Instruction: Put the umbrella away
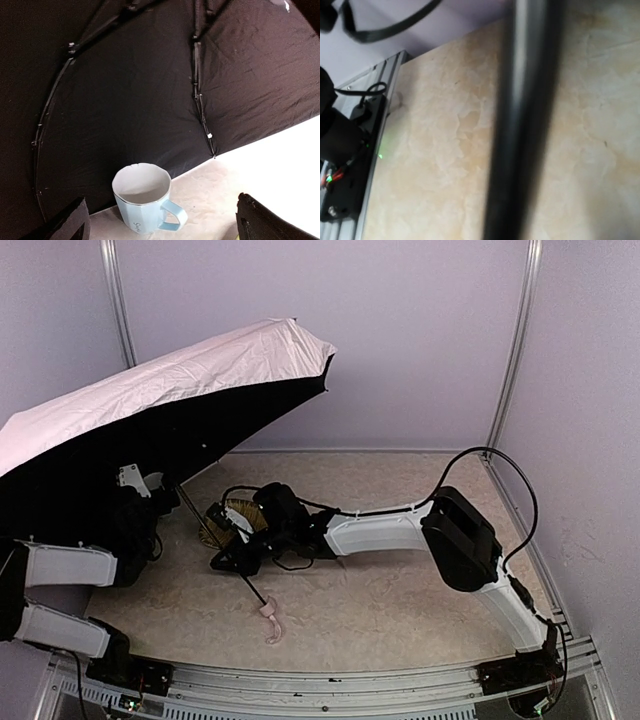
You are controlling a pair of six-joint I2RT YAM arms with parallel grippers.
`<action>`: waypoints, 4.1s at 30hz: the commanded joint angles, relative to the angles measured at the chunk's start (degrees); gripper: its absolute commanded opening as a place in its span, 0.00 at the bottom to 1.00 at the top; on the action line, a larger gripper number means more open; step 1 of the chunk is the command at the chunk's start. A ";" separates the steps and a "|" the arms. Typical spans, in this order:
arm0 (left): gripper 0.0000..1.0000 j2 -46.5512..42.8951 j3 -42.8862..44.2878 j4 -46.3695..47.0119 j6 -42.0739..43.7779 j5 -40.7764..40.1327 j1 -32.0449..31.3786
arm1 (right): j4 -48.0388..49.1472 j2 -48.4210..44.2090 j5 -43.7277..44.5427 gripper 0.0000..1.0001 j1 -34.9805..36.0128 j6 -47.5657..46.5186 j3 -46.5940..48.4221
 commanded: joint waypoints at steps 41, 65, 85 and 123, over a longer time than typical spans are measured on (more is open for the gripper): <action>0.84 18.29 49.23 -16.02 -19.75 62.66 -20.55 | 27.25 -42.11 43.12 0.00 -3.91 3.76 -38.79; 0.00 20.15 48.90 -23.74 -32.93 56.58 -22.95 | 18.14 -58.48 28.90 0.83 -8.33 -3.11 -49.13; 0.00 22.77 44.07 -14.79 -38.11 57.52 -29.52 | 34.87 -46.08 10.85 0.79 -25.73 36.94 -33.96; 0.39 20.97 41.45 -27.05 -20.66 58.72 -29.65 | 38.33 -41.45 8.96 0.00 -26.51 41.55 -32.11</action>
